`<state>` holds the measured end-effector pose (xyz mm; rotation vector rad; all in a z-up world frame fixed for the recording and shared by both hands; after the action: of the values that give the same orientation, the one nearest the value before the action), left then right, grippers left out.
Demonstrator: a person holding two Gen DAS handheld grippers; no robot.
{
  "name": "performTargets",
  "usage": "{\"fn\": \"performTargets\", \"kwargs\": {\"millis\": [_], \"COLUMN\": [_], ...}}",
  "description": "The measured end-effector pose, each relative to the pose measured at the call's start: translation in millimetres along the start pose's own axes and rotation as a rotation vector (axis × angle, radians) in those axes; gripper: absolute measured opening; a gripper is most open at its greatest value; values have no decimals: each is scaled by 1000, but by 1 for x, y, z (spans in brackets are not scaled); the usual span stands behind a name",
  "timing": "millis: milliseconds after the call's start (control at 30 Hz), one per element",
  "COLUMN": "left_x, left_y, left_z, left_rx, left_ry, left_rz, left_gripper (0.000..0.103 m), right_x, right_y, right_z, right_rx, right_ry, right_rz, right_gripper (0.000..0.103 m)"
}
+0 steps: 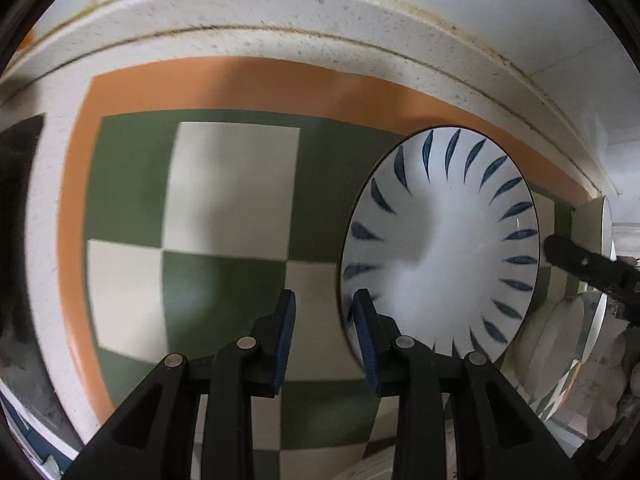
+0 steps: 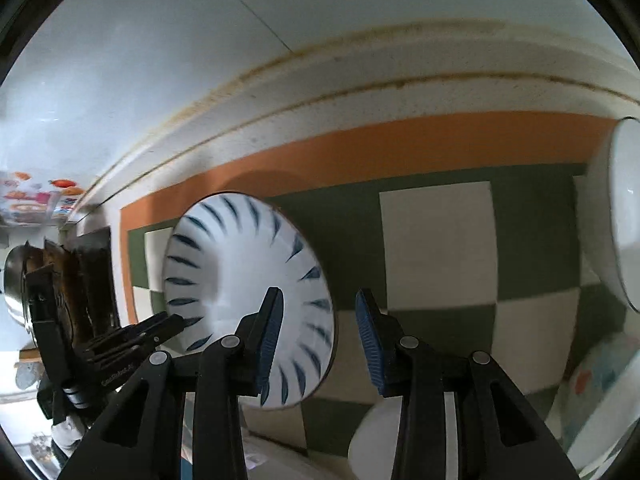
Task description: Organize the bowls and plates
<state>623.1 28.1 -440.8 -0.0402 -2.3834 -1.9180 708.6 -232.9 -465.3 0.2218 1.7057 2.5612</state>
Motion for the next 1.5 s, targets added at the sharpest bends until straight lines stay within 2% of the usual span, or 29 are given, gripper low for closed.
{"fn": "performTargets", "kwargs": {"millis": [67,133,200,433,733,867,967,1133,1333,1500], "left_x": [-3,-5,-4,1,22,39,55,95,142,182], "left_y": [-3,-4,-4,4,46,68,90,115,122,113], "left_z": [-3,-8,-13,-18,-31,-40,-29,-31,-35,-36], "left_rx": [6,-5,11,-14,-25,-33,-34,-47,-46,-42], "left_ry": [-14,-43,-60,-80,-144,-165,-164,-178,-182,-184], "left_rz": [2,-5,-10,-42,-91,-125,-160,-208,-229,-212], "left_gripper": [27,25,18,18,19,19,19,19,19,19], "right_x": [-6,-8,-5,5,37,66,94,142,200,239], "right_y": [-9,-17,-23,-14,34,56,69,87,94,85], "right_z": [-4,-7,-8,-7,-3,7,18,21,22,11], "right_rx": [0,-13,-15,14,-45,-60,-71,-102,-136,-142], "right_ry": [-8,-5,6,74,93,109,126,135,135,127], "right_rz": [15,35,48,8,-65,-100,-121,-134,-136,-115], "right_gripper": [39,19,12,12,12,12,12,11,11,11]}}
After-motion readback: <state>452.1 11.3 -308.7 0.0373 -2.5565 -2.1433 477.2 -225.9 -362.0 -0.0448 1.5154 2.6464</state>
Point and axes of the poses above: each gripper's, at about its wrist camera, not at the fingertips, and y roughly against the way its jaws point, z to its left, x to its underside, the point moved 2 cm from there along -y, roughly the way its jaws point, and after that the axes turned 2 degrees about z, right-handed, at the moved point
